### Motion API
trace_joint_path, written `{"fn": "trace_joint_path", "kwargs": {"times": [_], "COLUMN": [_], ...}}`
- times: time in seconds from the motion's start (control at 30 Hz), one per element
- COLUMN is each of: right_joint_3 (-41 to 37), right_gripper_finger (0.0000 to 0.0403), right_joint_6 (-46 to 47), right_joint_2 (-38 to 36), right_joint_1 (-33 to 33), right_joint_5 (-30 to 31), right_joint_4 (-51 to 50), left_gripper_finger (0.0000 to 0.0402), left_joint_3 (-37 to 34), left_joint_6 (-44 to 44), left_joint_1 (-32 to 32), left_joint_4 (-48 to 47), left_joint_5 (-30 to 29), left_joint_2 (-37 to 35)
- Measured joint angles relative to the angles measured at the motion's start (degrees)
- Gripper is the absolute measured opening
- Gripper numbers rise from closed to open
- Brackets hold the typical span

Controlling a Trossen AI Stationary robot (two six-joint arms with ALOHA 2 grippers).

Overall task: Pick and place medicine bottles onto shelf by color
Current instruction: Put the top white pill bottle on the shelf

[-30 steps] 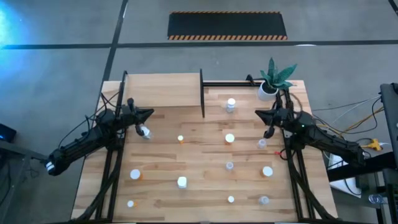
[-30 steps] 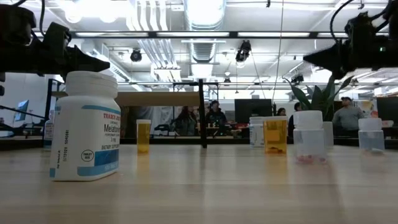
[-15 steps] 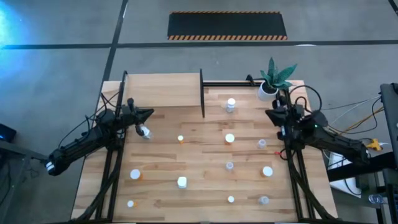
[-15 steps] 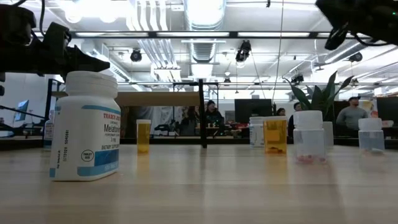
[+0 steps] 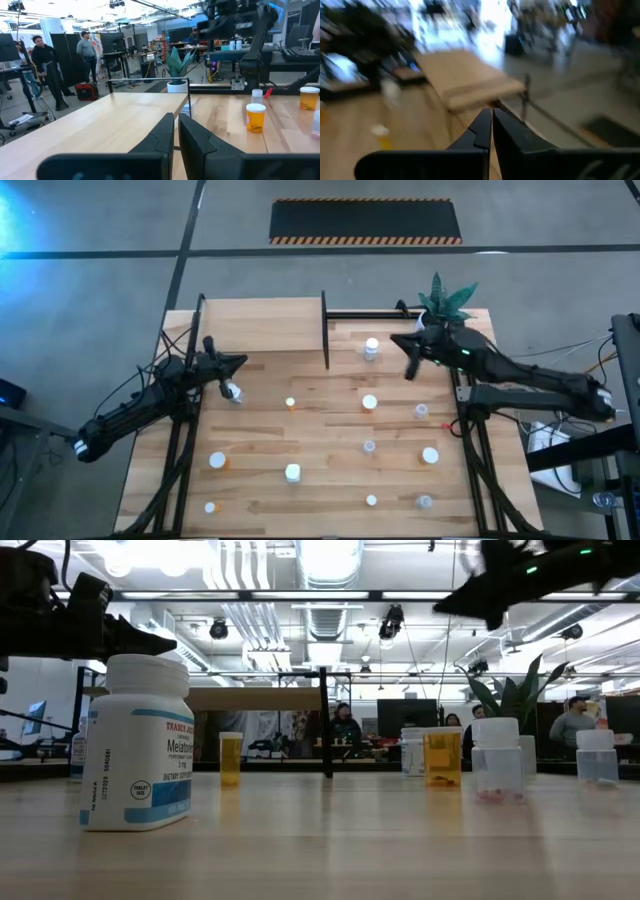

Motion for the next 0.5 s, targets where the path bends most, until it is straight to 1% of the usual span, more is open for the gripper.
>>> {"fn": "trace_joint_path", "kwargs": {"times": [0.07, 0.17, 0.23, 0.33, 0.5], "right_joint_3": [3.4, 7.6, 11.1, 14.0, 19.6], "right_gripper_finger": [0.0009, 0.0009, 0.0009, 0.0009, 0.0009], "right_joint_6": [-1.3, -4.6, -6.8, -8.4, -10.4], "right_joint_2": [4.6, 11.2, 15.0, 20.2, 25.5], "right_joint_1": [-0.1, -0.1, -0.3, -0.5, -0.7], "right_joint_5": [1.5, 0.9, 0.8, 0.9, 0.7], "right_joint_4": [-3.2, -9.9, -11.6, -18.5, -25.4], "left_gripper_finger": [0.0008, 0.0008, 0.0008, 0.0008, 0.0008], "left_joint_3": [0.0, 0.0, 0.0, 0.0, 0.0], "left_joint_6": [0.0, 0.0, 0.0, 0.0, -0.1], "left_joint_1": [0.0, 0.0, 0.0, 0.0, 0.0], "left_joint_4": [0.1, 0.1, 0.1, 0.1, 1.0], "left_joint_5": [0.0, 0.0, 0.0, 0.0, 0.1], "left_joint_2": [0.0, 0.0, 0.0, 0.0, 0.0]}}
